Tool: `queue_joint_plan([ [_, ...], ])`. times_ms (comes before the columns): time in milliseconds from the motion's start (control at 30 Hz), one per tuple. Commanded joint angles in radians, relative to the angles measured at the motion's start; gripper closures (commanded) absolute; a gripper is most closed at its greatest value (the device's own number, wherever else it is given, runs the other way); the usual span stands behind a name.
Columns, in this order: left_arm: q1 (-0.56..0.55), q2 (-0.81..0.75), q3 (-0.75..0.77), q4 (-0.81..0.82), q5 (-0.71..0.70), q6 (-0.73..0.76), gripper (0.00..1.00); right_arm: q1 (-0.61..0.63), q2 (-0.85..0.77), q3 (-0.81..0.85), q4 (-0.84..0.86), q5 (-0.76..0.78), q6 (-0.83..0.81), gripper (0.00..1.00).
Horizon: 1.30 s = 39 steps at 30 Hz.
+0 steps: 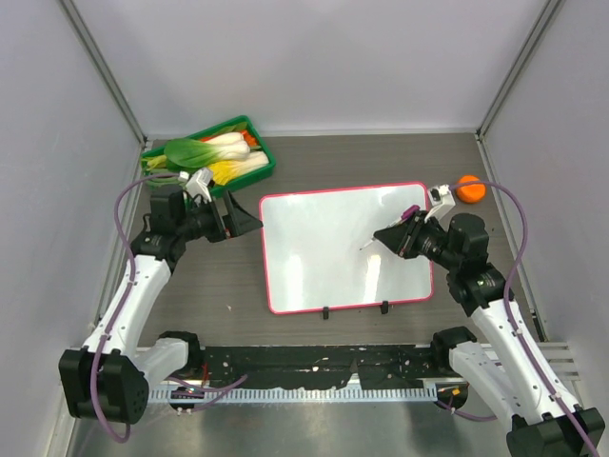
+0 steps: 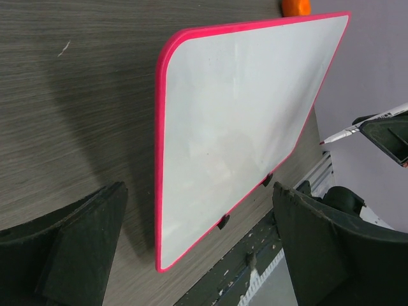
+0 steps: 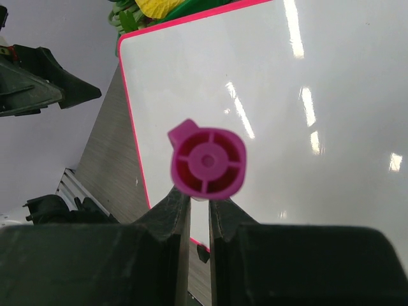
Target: Write a sentence on the whiteboard
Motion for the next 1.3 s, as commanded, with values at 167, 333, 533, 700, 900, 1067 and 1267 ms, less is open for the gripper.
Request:
queue_joint_plan([
  [167, -0.001, -0.016, 0.012, 0.045, 0.03, 0.01, 0.0, -0.001, 0.003, 0.018, 0.114, -0.049, 0.025, 0.99],
  [333, -0.001, -0.021, 0.014, 0.043, 0.029, 0.014, 0.0, -0.001, 0.003, 0.033, 0.108, -0.051, 0.018, 0.99],
  [533, -0.001, -0.015, 0.014, 0.039, 0.029, 0.016, 0.0, -0.001, 0.008, 0.033, 0.108, -0.049, 0.008, 0.99],
  [700, 0.0, -0.004, 0.012, 0.039, 0.036, 0.017, 0.0, -0.001, 0.014, 0.023, 0.127, -0.049, 0.015, 0.99],
  [900, -0.001, 0.001, 0.012, 0.039, 0.036, 0.016, 0.0, -0.001, 0.015, 0.026, 0.128, -0.053, 0.013, 0.99],
  [1067, -0.001, 0.004, 0.011, 0.039, 0.039, 0.02, 0.0, -0.001, 0.017, 0.029, 0.128, -0.049, 0.013, 0.99],
  [1267, 0.0, 0.005, 0.012, 0.037, 0.039, 0.02, 0.0, -0.001, 0.018, 0.024, 0.131, -0.048, 0.014, 0.99],
])
